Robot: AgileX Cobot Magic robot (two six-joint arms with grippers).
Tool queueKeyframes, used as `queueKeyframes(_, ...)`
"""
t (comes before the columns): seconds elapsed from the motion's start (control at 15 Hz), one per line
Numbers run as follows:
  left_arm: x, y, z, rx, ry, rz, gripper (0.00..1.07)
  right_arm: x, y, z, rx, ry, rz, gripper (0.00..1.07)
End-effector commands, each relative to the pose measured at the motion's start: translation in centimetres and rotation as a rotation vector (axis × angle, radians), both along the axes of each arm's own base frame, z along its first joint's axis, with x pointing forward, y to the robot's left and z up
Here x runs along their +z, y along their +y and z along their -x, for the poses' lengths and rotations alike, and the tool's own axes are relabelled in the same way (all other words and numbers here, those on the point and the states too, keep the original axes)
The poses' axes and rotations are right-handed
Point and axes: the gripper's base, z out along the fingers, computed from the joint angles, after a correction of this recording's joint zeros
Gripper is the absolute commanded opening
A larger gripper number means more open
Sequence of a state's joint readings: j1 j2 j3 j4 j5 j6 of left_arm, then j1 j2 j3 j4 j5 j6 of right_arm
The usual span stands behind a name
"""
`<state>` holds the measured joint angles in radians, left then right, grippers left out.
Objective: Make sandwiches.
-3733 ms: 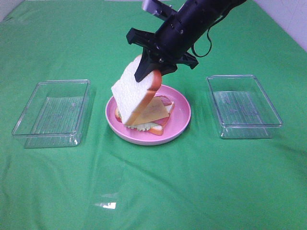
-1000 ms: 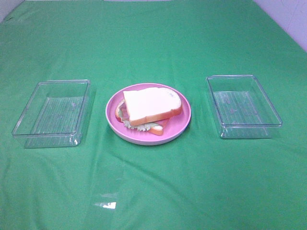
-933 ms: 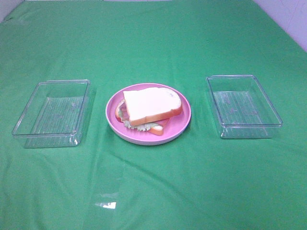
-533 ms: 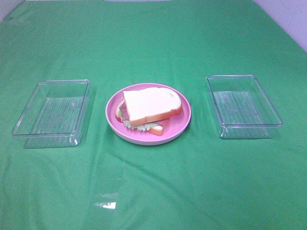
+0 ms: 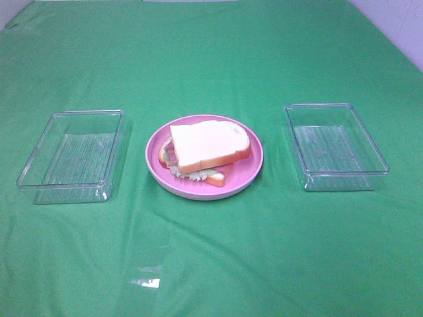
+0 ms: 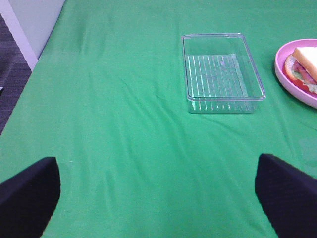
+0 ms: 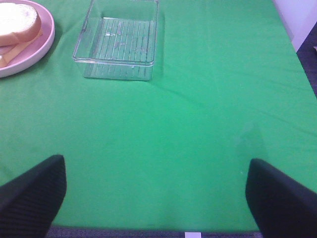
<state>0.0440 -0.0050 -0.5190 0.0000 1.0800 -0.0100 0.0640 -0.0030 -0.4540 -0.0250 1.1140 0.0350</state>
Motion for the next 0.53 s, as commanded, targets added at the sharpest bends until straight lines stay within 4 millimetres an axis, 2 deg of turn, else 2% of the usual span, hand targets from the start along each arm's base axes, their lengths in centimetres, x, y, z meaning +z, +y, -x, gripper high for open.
queueKeyframes(0.07,0.03,0.00,-0.04,0.001,-0.006,-0.001,1.01,-0.04,-0.01,0.25,-0.007,-0.037,-0.002,0.96)
queueKeyframes(0.53,0.03,0.00,-0.04,0.001,-0.006,-0.001,1.01,-0.04,-0.01,0.25,-0.007,-0.037,-0.002,0.96)
